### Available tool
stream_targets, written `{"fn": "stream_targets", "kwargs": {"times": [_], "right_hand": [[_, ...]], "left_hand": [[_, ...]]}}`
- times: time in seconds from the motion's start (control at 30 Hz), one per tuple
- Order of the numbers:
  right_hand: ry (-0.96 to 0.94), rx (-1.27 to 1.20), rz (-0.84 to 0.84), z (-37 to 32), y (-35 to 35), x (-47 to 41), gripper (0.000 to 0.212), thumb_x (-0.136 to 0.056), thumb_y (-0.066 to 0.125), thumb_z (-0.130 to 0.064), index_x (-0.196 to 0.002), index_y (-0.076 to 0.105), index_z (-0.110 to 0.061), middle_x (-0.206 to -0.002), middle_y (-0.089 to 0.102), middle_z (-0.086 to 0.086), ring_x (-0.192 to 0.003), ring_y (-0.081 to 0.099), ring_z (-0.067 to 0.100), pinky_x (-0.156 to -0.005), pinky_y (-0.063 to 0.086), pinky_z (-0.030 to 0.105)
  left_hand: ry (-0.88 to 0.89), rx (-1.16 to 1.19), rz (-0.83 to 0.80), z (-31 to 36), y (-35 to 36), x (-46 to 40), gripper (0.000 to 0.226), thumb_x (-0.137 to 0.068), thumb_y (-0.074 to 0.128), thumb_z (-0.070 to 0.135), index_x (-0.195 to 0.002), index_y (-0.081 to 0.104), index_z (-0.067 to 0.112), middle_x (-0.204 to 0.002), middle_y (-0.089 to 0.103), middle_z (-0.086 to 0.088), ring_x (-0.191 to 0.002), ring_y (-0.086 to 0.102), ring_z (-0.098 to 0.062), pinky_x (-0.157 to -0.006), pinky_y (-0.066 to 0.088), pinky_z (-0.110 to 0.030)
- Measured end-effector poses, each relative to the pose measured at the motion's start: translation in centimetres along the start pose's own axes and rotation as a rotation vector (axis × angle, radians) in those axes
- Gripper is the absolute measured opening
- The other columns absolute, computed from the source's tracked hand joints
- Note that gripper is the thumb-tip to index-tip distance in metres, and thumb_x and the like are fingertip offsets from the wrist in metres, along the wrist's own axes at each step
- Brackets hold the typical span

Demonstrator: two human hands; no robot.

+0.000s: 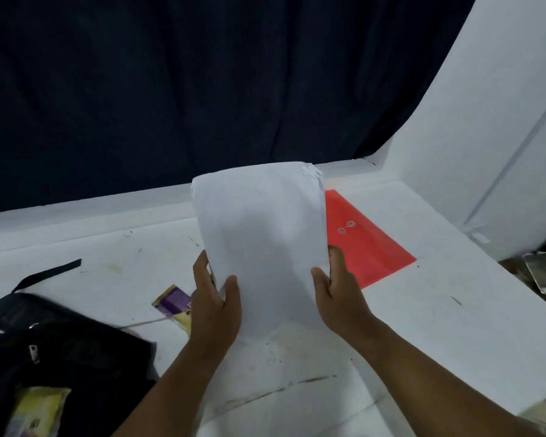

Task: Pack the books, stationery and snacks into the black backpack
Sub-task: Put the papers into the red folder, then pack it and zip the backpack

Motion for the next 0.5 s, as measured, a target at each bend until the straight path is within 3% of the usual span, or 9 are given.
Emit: {"fn": "stream_targets", "kwargs": {"times": [0.03, 0.1, 0.2, 0.27, 0.33, 0.43, 0.5], "right_hand": [[0.011, -0.014, 0.008, 0.0, -0.5, 0.2, 0.033, -0.102, 0.044, -0.01, -0.132, 0.041, -0.023, -0.101, 0.061, -0.021, -0.076, 0.062, 0.001, -0.063, 0.045, 0.012], [0.063, -0.044, 0.032, 0.5, -1.5, 0.6, 0.035, -0.101, 0.043, -0.008, -0.132, 0.042, -0.023, -0.102, 0.064, -0.018, -0.083, 0.062, 0.006, -0.067, 0.048, 0.017], [0.143, -0.086, 0.043, 2.1, -2.8, 0.8, 0.033, -0.098, 0.045, -0.006, -0.126, 0.046, -0.025, -0.106, 0.062, -0.018, -0.092, 0.06, 0.0, -0.074, 0.049, 0.018], [0.183, -0.139, 0.044, 3.3, -3.8, 0.5, 0.031, -0.096, 0.049, -0.006, -0.119, 0.05, -0.027, -0.105, 0.063, -0.016, -0.093, 0.06, -0.001, -0.075, 0.047, 0.02], [0.234, -0.22, 0.031, 5.0, -5.0, -0.2, 0.029, -0.096, 0.054, -0.009, -0.117, 0.053, -0.029, -0.106, 0.064, -0.016, -0.094, 0.062, -0.001, -0.079, 0.049, 0.024], [0.336, -0.294, -0.07, 8.3, -7.2, -1.9, 0.029, -0.096, 0.058, -0.017, -0.118, 0.056, -0.036, -0.108, 0.069, -0.015, -0.096, 0.067, 0.005, -0.088, 0.057, 0.041], [0.372, -0.353, -0.127, 10.6, -9.3, -2.9, 0.033, -0.096, 0.057, -0.014, -0.115, 0.06, -0.041, -0.109, 0.072, -0.015, -0.098, 0.069, 0.008, -0.091, 0.057, 0.046]], "left_hand": [[0.001, 0.021, -0.048, 0.2, 0.1, -0.2, 0.058, -0.098, 0.054, 0.006, -0.141, 0.029, 0.036, -0.11, 0.055, 0.042, -0.097, 0.062, 0.01, -0.075, 0.049, -0.002], [-0.007, 0.04, -0.123, 0.4, 0.7, -0.5, 0.064, -0.097, 0.054, 0.005, -0.142, 0.03, 0.044, -0.111, 0.052, 0.049, -0.102, 0.058, 0.018, -0.078, 0.051, -0.007], [-0.034, 0.057, -0.175, 0.7, 2.3, -0.6, 0.063, -0.096, 0.055, 0.001, -0.146, 0.035, 0.033, -0.122, 0.056, 0.032, -0.103, 0.056, 0.02, -0.081, 0.048, -0.004], [-0.057, 0.054, -0.211, 1.0, 3.4, -0.6, 0.065, -0.095, 0.055, 0.0, -0.148, 0.036, 0.032, -0.132, 0.056, 0.021, -0.113, 0.056, 0.011, -0.094, 0.047, -0.012], [-0.058, 0.046, -0.245, 1.3, 4.8, -0.9, 0.068, -0.093, 0.056, -0.002, -0.148, 0.037, 0.034, -0.136, 0.054, 0.022, -0.12, 0.054, 0.009, -0.103, 0.044, -0.019], [-0.111, 0.026, -0.265, 2.1, 7.9, -1.6, 0.069, -0.092, 0.056, -0.002, -0.148, 0.037, 0.035, -0.139, 0.053, 0.018, -0.123, 0.054, -0.004, -0.106, 0.046, -0.032], [-0.155, 0.031, -0.29, 2.7, 10.7, -1.6, 0.068, -0.092, 0.057, -0.002, -0.145, 0.039, 0.036, -0.138, 0.055, 0.016, -0.122, 0.056, -0.011, -0.104, 0.049, -0.037]]}}
Point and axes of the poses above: each hand's wrist, its own x-axis away from the middle knuckle, its own y-axis out of the palm, z = x × y, the point moved 3 cm from there along -x, towards the middle knuckle
